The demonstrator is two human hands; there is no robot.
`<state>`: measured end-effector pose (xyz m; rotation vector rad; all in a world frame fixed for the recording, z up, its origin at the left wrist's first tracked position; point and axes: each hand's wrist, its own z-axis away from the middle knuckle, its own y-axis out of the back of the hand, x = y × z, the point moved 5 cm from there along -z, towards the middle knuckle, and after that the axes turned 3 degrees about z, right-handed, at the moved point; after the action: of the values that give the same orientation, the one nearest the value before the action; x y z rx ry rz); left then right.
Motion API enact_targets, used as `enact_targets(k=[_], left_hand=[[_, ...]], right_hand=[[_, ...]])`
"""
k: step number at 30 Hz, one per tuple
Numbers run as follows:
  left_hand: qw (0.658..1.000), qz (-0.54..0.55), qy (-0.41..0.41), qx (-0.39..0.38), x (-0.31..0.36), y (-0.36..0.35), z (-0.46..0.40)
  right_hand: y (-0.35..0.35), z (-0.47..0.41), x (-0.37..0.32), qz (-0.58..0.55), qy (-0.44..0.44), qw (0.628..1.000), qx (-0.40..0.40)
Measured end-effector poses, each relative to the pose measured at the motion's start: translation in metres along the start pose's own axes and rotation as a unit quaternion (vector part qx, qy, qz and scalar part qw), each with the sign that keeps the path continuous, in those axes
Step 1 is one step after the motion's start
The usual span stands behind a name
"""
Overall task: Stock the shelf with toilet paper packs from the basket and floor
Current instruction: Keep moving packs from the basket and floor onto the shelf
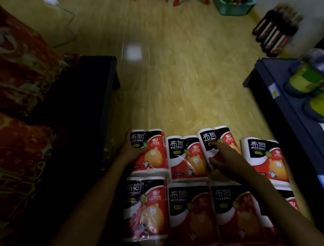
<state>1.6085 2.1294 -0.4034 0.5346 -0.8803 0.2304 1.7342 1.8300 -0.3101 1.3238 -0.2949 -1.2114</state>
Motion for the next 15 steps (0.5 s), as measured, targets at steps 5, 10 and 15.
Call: enact_targets(k=[5,10,15], left_hand=[[0.998,0.006,-0.048,0.046,0.010,0.004,0.014],[0.991,0.022,-0.103,0.080,0.041,0.024,0.034],[0.985,0.040,-0.152,0.077,0.067,0.042,0.052]], right_hand=[[-0.012,-0.013,0.002,0.009,-0.001,1.000,-0.010],[-0.022,-0.039,-0.012,-0.005,-0.013,1.000,-0.018],[-0.043,-0.058,-0.022,-0.056,-0.079,0.994,-0.044]])
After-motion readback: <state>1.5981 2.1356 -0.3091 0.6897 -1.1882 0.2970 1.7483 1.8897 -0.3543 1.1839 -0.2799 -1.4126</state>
